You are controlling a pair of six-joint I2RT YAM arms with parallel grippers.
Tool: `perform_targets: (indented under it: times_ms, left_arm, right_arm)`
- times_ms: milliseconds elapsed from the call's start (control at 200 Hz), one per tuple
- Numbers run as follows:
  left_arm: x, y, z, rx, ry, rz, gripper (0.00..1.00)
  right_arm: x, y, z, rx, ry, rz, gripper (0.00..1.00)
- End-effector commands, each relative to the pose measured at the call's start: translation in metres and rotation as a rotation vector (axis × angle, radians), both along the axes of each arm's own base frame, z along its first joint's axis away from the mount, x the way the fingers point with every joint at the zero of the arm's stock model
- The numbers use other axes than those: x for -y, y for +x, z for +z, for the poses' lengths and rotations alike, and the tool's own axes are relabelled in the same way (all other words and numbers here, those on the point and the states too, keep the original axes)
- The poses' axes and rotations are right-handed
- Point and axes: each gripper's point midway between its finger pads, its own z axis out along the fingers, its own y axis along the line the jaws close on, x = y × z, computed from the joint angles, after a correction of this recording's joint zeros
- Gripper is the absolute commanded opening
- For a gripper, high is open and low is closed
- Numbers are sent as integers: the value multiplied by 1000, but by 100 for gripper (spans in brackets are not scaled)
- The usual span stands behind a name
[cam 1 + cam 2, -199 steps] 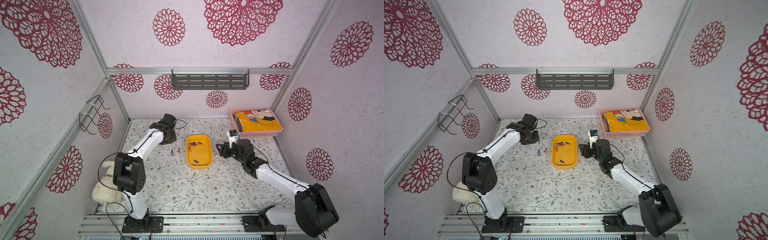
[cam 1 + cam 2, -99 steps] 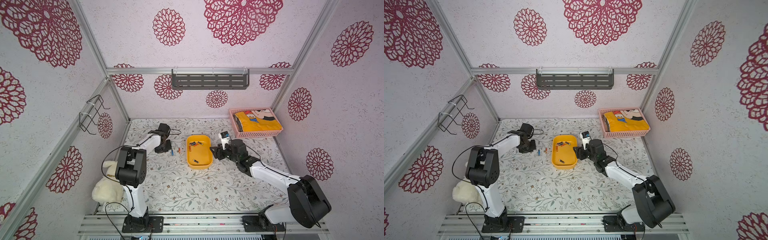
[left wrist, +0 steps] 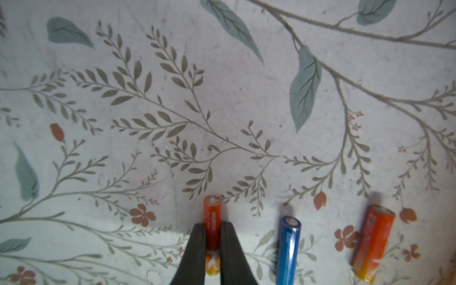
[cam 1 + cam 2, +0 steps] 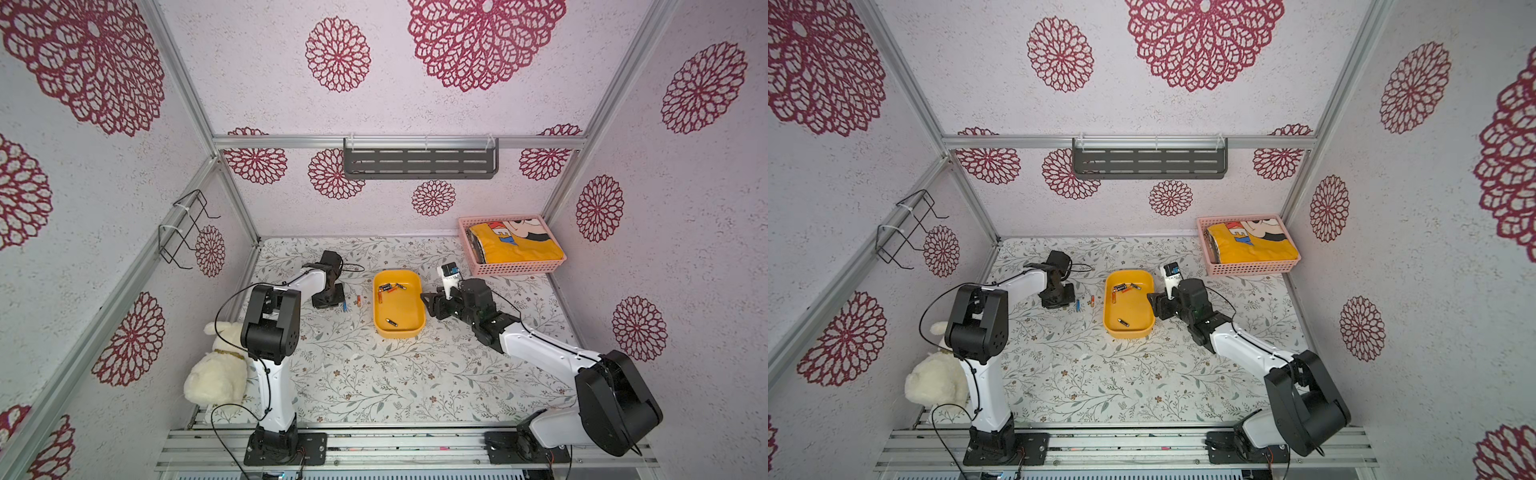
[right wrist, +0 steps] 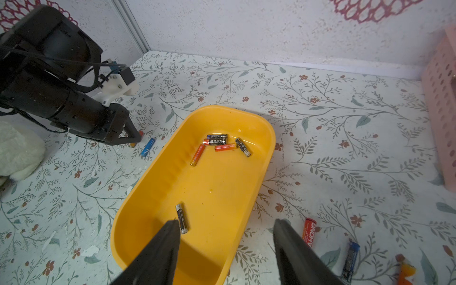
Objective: Take the batteries out of the storage box
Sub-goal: Place the battery at the center of the board.
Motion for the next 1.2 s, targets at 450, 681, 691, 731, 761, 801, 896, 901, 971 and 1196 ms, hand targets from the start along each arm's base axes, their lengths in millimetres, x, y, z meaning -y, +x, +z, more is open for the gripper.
perform_targets:
  times_ms: [450, 681, 691, 731, 761, 801, 896, 901, 971, 1196]
  left_arm:
    - [4, 2, 14, 5, 3, -16, 34]
    - [7, -1, 84, 132, -15, -11, 41]
    - [7, -2, 88, 141, -15, -10, 42]
    - [6, -4, 103, 170, -10, -8, 42]
    - [5, -6, 115, 200, -8, -6, 43]
    - [3, -10, 132, 248, 2, -5, 45]
    - [4, -20, 160, 385, -10, -26, 50]
    - [5, -21, 164, 403, -13, -28, 50]
    - [8, -34, 177, 526, -58, -63, 53]
    - [21, -74, 183, 710, -199, -146, 58]
  right_arm:
    - [-2, 21, 29, -9, 20, -76, 67]
    - [-40, 43, 14, -170, 12, -77, 59]
    - [-43, 45, 13, -175, 10, -75, 59]
    - [-52, 49, 9, -197, -3, -72, 57]
    - [-60, 52, 4, -214, -16, -68, 56]
    - [-71, 54, -1, -235, -32, -57, 55]
    - [-93, 63, -17, -286, -51, -50, 53]
    - [-94, 64, -19, -289, -52, -50, 53]
    - [-107, 70, -29, -322, -41, -49, 52]
    - [-129, 89, -62, -397, -71, -66, 49]
